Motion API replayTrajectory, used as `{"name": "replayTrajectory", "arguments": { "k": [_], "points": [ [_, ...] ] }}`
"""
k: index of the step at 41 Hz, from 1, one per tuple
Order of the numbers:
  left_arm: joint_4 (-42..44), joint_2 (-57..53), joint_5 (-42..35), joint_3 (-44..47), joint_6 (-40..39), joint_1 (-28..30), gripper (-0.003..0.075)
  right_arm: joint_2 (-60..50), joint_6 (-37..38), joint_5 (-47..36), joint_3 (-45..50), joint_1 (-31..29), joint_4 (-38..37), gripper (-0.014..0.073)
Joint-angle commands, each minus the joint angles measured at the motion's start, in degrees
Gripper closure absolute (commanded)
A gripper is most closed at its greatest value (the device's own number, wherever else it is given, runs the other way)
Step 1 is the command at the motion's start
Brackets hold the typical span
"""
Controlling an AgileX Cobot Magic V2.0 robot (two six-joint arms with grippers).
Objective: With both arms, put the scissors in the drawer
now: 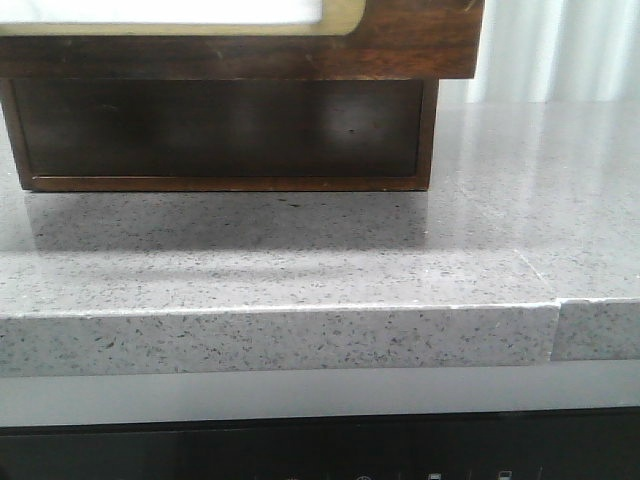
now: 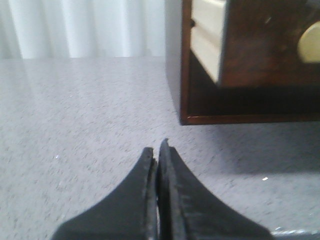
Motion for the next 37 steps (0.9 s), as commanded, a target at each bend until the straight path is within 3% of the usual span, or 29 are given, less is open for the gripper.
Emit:
{"name": "replayTrajectory", "arguments": {
  "k": [1,4,37],
  "points": [
    [-0.51,-0.99,-11.39,2.63,-0.47,0.88,0.0741,0.02,0.02,-4.20,-1.25,0.01,-0.10,0.0662],
    [-0.51,-1.13,-14.45,4.61,-0.47,0.88,0.0741,0.02,0.02,-4.20,-1.25,0.01,-0.04,0.0662],
    [-0.51,-1.13,-14.04,4.43,-0.47,-1.19,0.0741,0.02,0.02,-4.20,-1.25,0.01,-0.04,0.0662]
  ]
}}
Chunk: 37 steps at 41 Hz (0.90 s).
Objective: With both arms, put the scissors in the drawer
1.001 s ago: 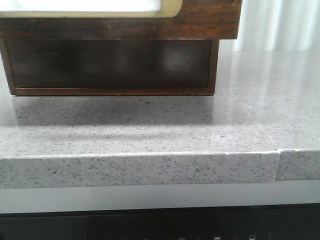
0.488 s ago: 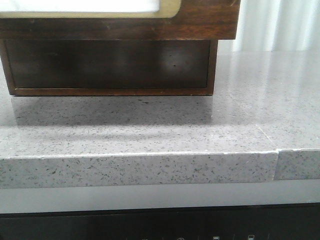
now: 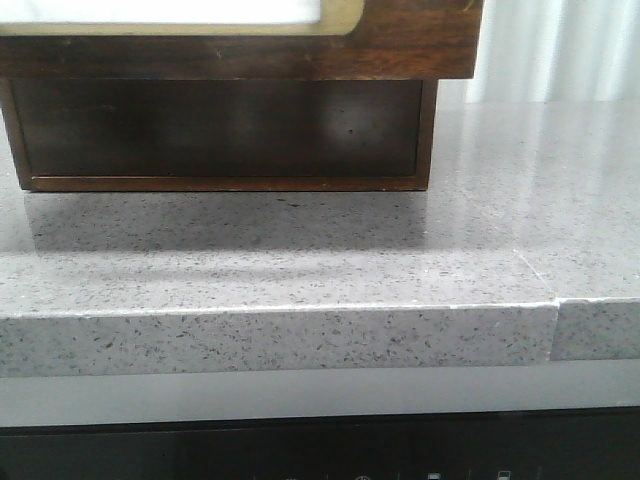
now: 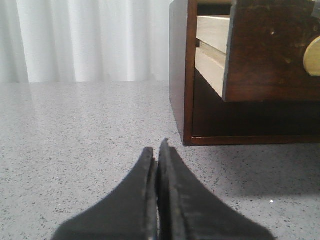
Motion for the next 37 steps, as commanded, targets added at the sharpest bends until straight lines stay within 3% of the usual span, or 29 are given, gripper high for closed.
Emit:
{"name": "replayTrajectory", "arguments": {
  "k": [1,29,37],
  "points": [
    [-0.51,-1.13,-5.12,1.39,-0.47,-0.43,0.0741,0.12,0.02,-4.20,-1.25,0.01,-0.04,0.0662],
    [-0.51,-1.13,-5.12,1.39,-0.47,-0.43,0.0741,-0.46,0.02,-4.72,-0.49,-0.18,-0.03,0.0662],
    [-0.51,-1.13,-5.12,1.39,-0.47,-0.43,0.0741,-5.11,0.02,-9.09,6.28,-10.47,-0.46,0.0662]
  ]
}}
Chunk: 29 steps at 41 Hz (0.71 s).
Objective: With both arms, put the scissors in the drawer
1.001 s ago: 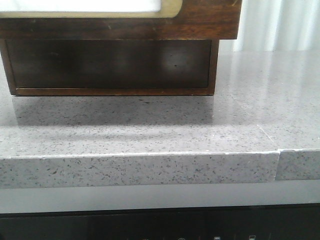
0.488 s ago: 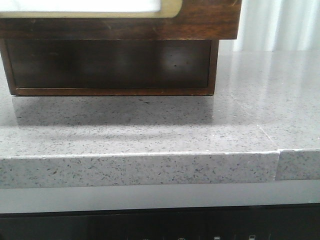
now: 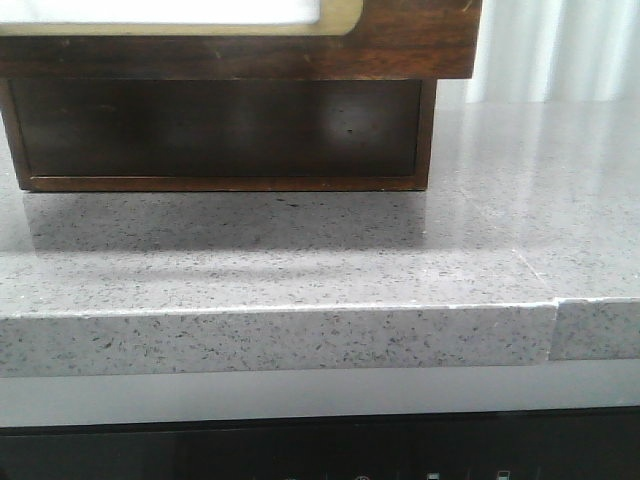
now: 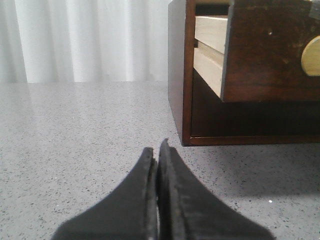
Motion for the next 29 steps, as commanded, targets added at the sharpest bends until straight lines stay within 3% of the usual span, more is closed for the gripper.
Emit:
{"name": "replayTrajectory", "arguments": {
  "k": [1,14,29],
  "points": [
    [-0.43,-1.13,-5.12,1.39,-0.47,-0.43,0.0741,-2.69,0.02,-8.19,3.17,-6.51,-0.58,0.0662],
    [-0.43,-1.13,-5.12,1.39,-0.47,-0.43,0.0741,-19.97,0.02,-31.36,28.34,-26.20,-2.02,0.0662],
    [-0.43,-1.13,-5.12,1.39,-0.47,-0.43,0.0741,-34.75,0.02,-48.00,51.50,-33.28,-2.02,0.0662]
  ]
}}
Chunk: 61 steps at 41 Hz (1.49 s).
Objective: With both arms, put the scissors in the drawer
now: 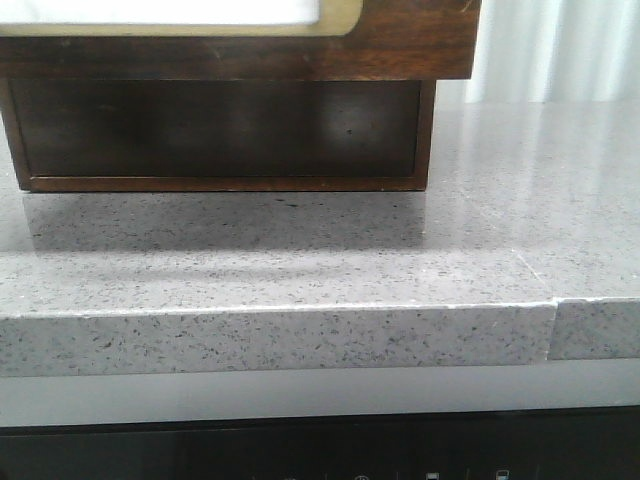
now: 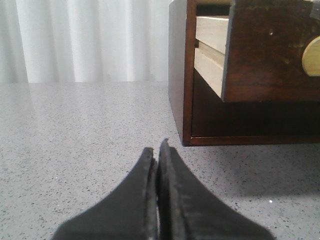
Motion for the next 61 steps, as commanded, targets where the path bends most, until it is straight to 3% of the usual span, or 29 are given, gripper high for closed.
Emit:
{"name": "replayTrajectory", "arguments": {
  "k": [1,7,61],
  "points": [
    [-0.43,-1.13,-5.12,1.39,-0.47,-0.43,0.0741,-1.19,0.02,-9.15,1.94,-0.67,-0.96,0.0662],
    [-0.43,-1.02,-5.12,1.39,-0.47,-0.43,0.0741,-1.19,0.02,-14.13,6.08,-0.67,-0.96,0.0662],
    [-0.43,-1.02,-5.12,1.39,-0.47,-0.43,0.0741,-1.29,0.02,-16.83,5.91,2.09,1.07,0.0662]
  ]
}}
